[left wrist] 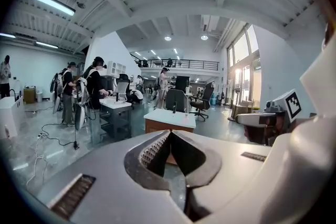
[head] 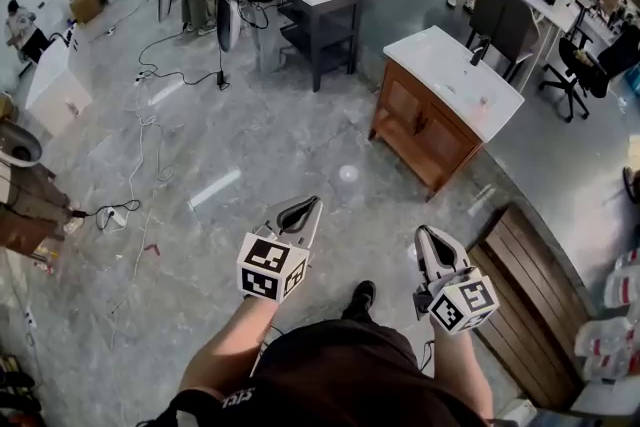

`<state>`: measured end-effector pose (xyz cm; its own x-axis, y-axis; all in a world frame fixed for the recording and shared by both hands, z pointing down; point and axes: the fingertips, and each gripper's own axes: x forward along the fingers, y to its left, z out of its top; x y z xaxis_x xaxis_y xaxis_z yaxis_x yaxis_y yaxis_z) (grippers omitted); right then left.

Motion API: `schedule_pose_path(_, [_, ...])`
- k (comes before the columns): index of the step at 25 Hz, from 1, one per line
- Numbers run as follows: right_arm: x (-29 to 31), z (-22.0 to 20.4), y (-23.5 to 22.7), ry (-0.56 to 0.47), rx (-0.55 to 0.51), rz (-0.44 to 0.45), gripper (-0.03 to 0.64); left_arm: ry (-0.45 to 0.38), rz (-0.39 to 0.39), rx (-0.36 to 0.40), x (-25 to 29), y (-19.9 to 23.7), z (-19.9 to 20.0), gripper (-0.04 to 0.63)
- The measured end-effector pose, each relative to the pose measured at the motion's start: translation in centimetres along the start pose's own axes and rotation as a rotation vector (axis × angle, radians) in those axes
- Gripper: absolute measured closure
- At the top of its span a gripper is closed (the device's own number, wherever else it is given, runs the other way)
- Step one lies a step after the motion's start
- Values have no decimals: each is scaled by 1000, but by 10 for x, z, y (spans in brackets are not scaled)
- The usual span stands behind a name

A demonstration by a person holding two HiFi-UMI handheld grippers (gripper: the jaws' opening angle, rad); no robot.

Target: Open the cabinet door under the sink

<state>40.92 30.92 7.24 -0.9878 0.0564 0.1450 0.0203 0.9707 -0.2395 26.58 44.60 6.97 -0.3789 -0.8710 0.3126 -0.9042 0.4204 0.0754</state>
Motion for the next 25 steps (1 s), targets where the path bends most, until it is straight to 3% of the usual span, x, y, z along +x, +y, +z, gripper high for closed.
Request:
schedule_pose_path(14, [59, 38, -167, -2, 42, 25, 604, 54, -5, -9, 179, -11, 41, 575])
schedule_pose_path(25, [144, 37, -242, 65, 50, -14, 604, 42, -73, -20, 306, 40, 60, 575])
